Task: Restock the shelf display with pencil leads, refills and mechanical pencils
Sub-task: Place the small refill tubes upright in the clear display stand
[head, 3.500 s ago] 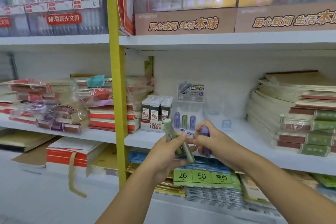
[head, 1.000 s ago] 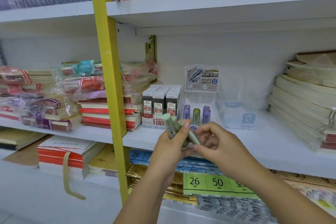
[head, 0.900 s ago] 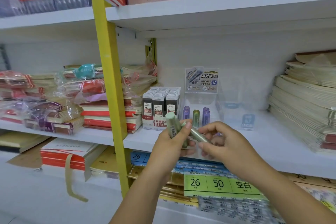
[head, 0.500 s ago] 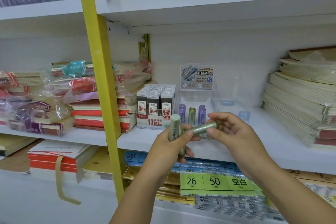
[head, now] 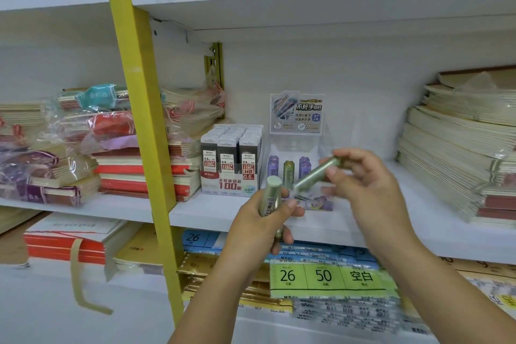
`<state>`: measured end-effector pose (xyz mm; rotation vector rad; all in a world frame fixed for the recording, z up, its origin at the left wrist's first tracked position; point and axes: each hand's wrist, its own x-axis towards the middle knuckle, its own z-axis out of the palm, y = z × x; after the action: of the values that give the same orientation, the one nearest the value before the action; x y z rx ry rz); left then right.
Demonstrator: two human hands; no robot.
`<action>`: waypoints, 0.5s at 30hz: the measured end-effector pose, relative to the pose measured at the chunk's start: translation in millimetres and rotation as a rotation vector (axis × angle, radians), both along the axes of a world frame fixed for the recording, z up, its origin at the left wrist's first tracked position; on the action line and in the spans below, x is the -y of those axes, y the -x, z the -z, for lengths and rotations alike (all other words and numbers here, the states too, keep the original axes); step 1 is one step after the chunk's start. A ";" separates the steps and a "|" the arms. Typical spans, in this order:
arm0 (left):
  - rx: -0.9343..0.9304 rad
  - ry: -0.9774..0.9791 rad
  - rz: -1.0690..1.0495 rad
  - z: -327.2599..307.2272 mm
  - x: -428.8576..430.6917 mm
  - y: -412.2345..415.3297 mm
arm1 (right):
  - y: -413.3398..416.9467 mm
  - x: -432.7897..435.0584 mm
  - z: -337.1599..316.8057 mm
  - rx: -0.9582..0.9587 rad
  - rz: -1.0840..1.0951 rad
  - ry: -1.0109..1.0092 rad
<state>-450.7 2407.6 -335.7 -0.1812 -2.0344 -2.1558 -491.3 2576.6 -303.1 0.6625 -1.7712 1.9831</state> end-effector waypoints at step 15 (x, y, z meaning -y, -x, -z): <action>0.054 -0.048 0.007 1.0 9.9 3.2 | 26.7 -16.2 -3.5 -0.173 0.199 -0.573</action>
<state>-453.9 2397.7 -336.6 -0.1247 -2.0113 -2.2343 -518.0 2592.8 -299.6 0.7634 -2.2048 1.2441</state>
